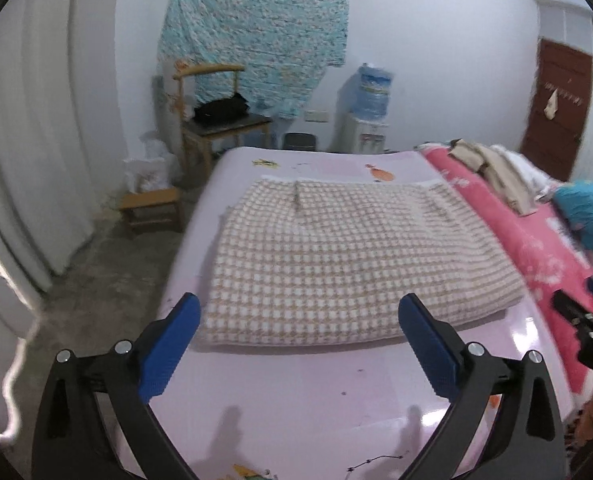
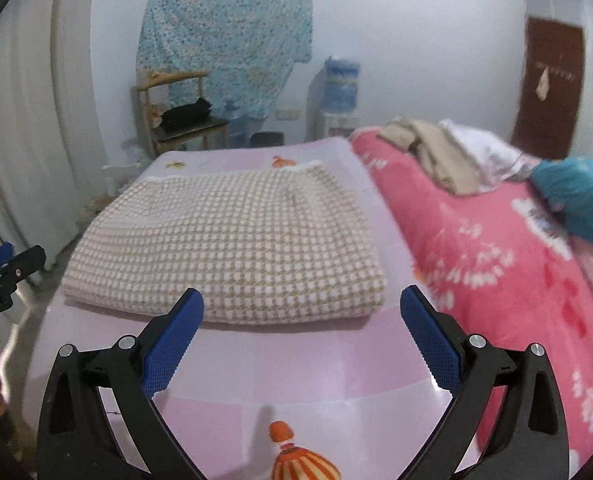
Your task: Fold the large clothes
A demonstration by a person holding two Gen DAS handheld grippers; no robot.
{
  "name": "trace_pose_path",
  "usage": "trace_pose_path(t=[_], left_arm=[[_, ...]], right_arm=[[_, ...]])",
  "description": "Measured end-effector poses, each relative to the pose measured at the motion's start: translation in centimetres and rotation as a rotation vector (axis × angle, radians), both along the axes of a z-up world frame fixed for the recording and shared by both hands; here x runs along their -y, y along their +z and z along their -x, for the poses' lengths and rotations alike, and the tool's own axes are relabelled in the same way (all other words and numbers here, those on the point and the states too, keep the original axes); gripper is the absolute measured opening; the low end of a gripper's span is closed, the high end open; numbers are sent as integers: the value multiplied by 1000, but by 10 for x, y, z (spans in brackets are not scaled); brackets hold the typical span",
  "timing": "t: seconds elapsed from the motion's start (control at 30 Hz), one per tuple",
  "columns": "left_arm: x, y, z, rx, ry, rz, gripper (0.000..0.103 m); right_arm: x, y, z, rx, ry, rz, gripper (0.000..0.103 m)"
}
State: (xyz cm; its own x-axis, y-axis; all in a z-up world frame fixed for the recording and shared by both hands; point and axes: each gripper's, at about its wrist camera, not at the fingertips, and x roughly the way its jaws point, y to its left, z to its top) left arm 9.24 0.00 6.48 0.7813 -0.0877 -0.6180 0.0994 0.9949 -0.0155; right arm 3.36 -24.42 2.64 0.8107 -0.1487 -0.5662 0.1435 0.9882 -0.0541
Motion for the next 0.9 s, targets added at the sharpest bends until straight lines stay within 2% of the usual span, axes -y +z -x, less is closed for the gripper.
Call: trace_pose_path(t=[0.07,0.2,0.33,0.43,0.57,0.9], left_arm=[[7,3,2,2,18,-43,97],[15,8,7,2,47,-51,97],[25,10,6,-2,54,-89,97],[36,6,3,-42,32,-124,97],[40,-4,-3,-121,54,-100,97],[35,-16,-10,-179,67,-107,97]], right_arm=[[-3,4,3,24,-15,35,95],[-11,11,14,61,-48,67,95],[-8,12,15,55,-1,-12,95],[-5,8,12,15,16,-62,95],[-9,-5,2,-66,15,-53,95],[-19,-25,-8,-170,43,-161,95]])
